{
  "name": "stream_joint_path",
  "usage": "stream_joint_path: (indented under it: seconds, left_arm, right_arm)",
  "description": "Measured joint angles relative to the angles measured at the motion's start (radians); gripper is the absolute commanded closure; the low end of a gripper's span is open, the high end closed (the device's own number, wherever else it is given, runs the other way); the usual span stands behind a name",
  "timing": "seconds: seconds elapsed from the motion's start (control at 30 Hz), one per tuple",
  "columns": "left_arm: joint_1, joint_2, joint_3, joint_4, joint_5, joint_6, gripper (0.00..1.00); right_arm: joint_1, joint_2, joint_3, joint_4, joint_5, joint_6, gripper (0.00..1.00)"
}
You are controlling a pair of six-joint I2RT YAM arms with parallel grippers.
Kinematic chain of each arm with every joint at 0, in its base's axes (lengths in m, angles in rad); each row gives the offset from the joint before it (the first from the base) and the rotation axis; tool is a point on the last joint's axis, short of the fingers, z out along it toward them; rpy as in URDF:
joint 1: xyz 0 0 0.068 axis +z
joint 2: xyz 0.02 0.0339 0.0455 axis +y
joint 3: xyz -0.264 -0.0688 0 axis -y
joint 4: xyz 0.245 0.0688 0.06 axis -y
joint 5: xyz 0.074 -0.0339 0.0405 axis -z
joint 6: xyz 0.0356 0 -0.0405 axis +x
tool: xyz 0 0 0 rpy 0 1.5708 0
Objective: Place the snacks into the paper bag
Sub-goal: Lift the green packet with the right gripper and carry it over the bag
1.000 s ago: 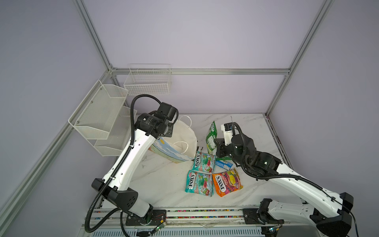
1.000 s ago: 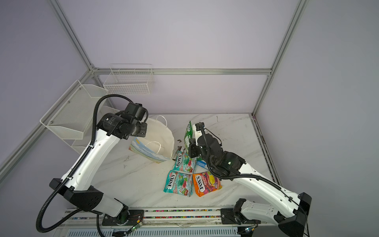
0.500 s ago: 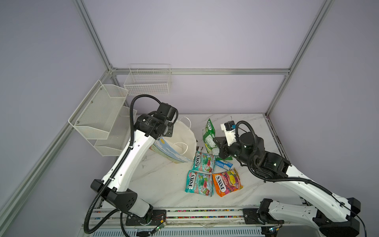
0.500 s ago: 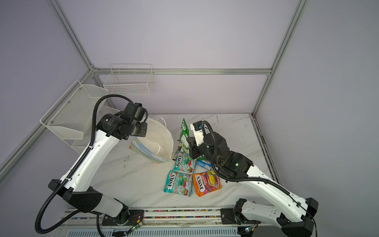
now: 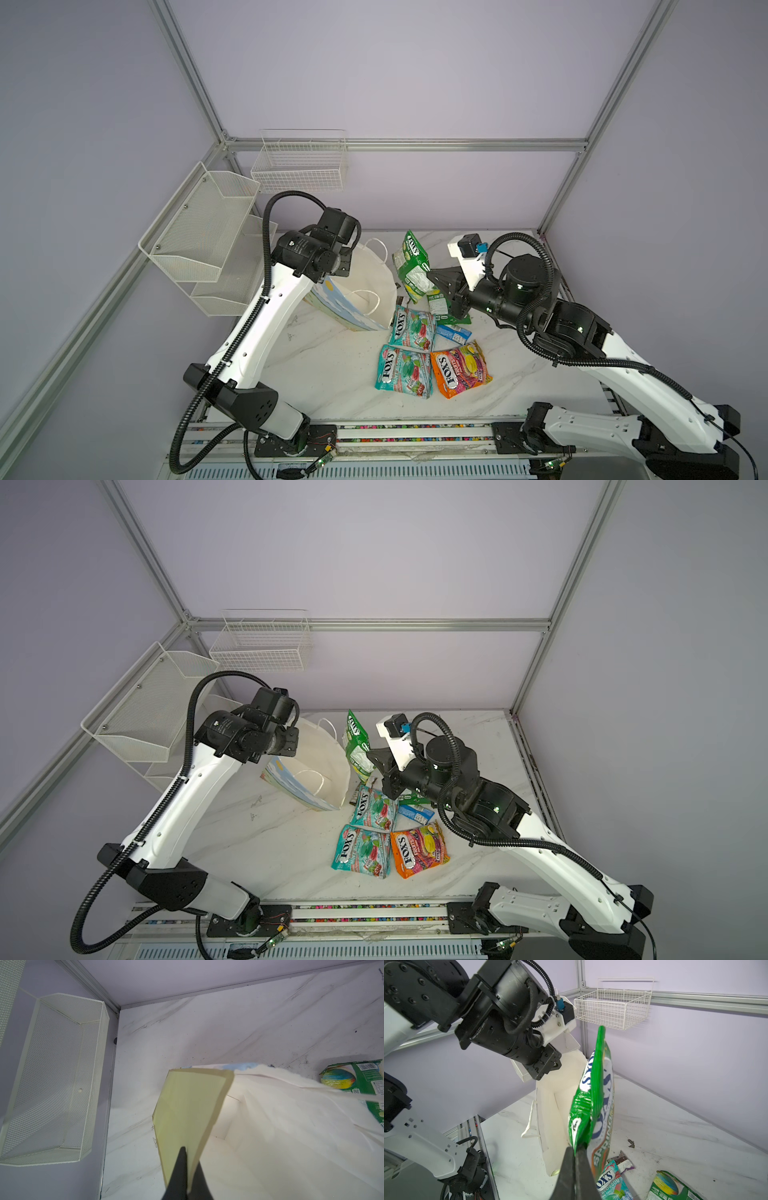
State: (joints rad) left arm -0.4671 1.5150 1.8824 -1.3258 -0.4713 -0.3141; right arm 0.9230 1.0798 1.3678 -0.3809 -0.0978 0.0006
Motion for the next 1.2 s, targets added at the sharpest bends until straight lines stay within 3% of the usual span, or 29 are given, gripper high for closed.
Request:
stream_joint_path:
  seconds: [0.5,1.2]
  left_arm:
    - [0.000,-0.001,0.000,0.000,0.006,0.000,1.00]
    - [0.000,-0.003,0.000,0.000,0.020,0.000,1.00]
  right_arm:
    - [0.008,0.046,0.038,-0.021,-0.157,-0.033,1.00]
    - [0.008,0.201,0.042,0.089,-0.169,-0.040,1.00]
